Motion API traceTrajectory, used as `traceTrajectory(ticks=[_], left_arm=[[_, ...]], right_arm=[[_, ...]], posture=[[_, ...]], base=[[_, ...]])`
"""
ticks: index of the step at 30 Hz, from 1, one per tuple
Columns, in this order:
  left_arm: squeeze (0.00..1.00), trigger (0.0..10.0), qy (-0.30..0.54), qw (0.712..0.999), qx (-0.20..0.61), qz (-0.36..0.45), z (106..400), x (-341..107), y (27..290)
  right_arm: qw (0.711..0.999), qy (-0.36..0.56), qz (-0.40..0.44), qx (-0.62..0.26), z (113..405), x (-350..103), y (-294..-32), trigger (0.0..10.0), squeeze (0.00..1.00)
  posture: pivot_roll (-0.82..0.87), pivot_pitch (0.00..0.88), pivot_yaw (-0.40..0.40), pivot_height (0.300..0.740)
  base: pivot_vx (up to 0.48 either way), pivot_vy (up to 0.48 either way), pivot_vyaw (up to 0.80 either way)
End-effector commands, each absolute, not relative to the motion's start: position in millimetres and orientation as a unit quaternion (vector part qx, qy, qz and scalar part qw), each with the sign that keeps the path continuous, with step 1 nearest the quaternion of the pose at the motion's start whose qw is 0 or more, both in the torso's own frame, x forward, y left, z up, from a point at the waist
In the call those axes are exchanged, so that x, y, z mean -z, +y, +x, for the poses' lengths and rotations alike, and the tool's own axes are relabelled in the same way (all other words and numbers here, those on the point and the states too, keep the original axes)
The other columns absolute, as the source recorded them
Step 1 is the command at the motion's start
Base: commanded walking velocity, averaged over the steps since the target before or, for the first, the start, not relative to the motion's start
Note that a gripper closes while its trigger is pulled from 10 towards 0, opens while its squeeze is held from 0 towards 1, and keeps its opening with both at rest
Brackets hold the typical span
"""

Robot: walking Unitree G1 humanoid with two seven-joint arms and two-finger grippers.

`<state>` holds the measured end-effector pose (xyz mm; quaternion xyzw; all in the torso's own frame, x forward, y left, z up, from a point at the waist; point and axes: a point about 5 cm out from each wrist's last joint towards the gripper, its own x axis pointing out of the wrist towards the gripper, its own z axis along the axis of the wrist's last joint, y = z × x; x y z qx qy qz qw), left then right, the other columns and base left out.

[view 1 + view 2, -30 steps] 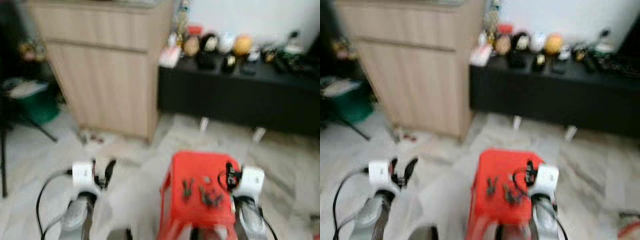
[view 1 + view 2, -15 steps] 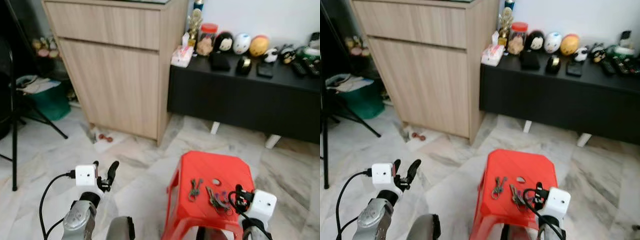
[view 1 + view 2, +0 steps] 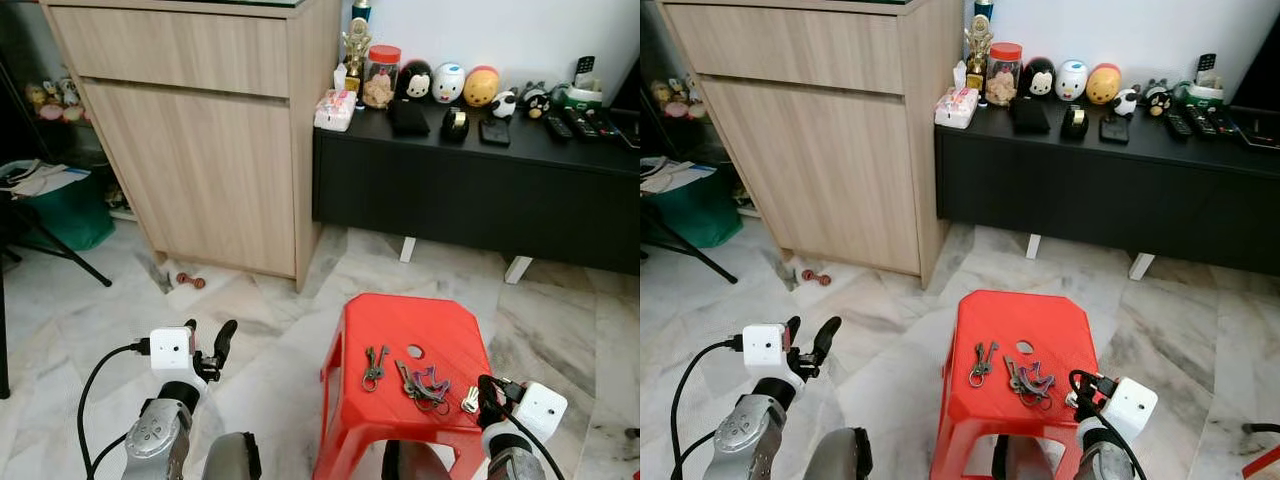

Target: Hang keys on a hook

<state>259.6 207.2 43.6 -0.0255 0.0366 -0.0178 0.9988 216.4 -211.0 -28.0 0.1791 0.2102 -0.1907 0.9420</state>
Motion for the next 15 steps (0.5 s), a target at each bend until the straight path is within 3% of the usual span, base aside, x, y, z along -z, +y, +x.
traceTrajectory(ticks=[1,4,15], left_arm=[[0.0,10.0,0.032,0.999,0.02,-0.022,260.8,-44.9,207.1],[0.0,10.0,0.034,0.999,0.026,-0.012,261.7,-44.5,206.5],[0.0,10.0,0.043,0.999,0.021,-0.012,261.3,-41.3,209.3]], right_arm=[[0.94,0.223,0.179,0.185,219.0,29.2,-210.9,10.0,0.0],[0.952,0.233,0.15,0.131,224.1,26.8,-196.9,10.0,0.0],[0.948,0.219,0.168,0.161,213.8,24.5,-206.7,10.0,0.0]], posture=[[0.03,0.0,-0.059,0.588],[0.04,0.0,-0.065,0.588],[0.03,0.0,-0.068,0.588]], base=[[0.0,0.0,0.0],[0.0,0.0,0.0],[0.0,0.0,0.0]])
